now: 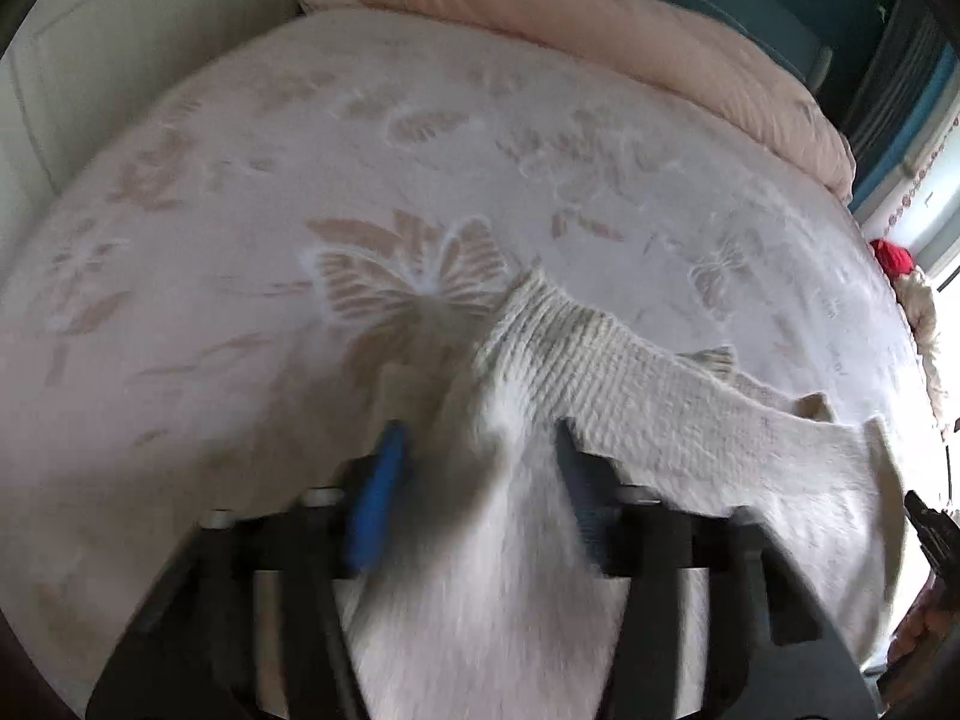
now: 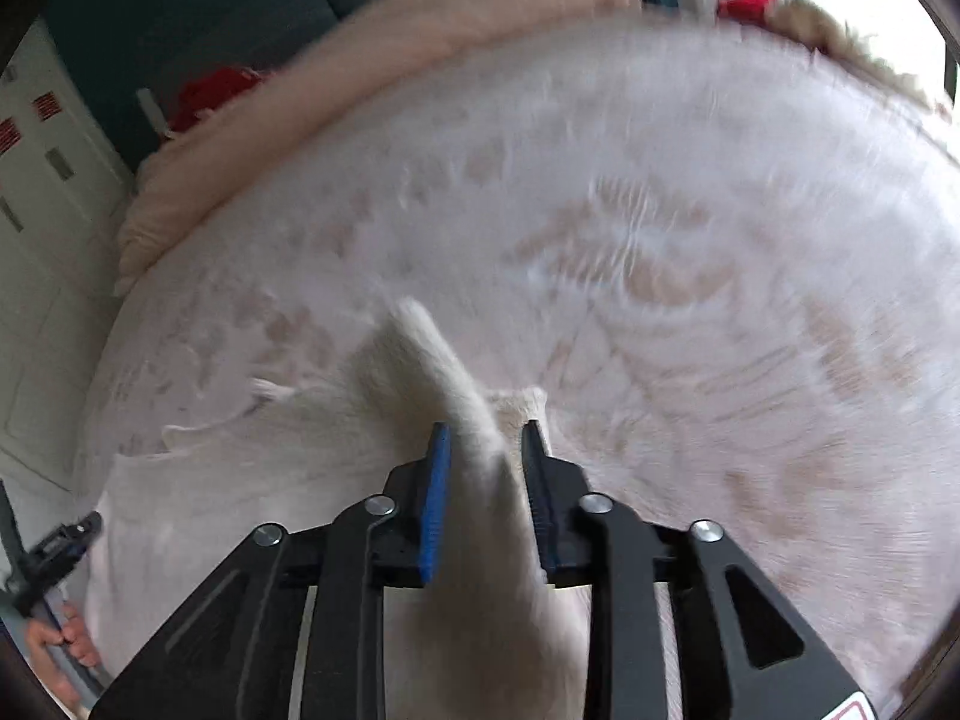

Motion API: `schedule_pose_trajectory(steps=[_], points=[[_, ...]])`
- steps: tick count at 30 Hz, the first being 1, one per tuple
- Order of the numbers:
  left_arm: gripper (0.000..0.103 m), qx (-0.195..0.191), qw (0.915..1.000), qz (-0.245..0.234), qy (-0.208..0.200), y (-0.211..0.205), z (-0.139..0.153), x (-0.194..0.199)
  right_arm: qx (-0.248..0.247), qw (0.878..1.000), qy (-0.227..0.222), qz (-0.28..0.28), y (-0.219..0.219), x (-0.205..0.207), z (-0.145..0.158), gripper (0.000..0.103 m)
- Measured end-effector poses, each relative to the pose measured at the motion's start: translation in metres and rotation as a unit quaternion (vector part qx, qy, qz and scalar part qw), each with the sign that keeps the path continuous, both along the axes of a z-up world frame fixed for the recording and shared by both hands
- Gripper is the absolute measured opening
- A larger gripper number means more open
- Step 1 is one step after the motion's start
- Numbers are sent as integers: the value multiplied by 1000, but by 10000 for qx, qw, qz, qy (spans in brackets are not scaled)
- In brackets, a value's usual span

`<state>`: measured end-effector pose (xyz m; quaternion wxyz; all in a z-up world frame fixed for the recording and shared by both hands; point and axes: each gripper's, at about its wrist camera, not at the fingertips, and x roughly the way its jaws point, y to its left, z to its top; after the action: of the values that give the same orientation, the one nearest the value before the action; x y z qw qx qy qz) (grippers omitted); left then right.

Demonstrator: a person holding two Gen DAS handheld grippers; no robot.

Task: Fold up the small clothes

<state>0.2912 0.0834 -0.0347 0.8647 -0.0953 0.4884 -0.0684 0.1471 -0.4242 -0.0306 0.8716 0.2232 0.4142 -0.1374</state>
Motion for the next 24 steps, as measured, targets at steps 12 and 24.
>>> schedule_pose_trajectory(steps=[12,24], points=[[48,-447,9974,-317,464,-37,-17,-106,58,9835,315,1782,159,-67,-31,7],[73,-1643,9855,384,192,31,-9,-146,990,9950,125,38,43,-172,-27,55]])
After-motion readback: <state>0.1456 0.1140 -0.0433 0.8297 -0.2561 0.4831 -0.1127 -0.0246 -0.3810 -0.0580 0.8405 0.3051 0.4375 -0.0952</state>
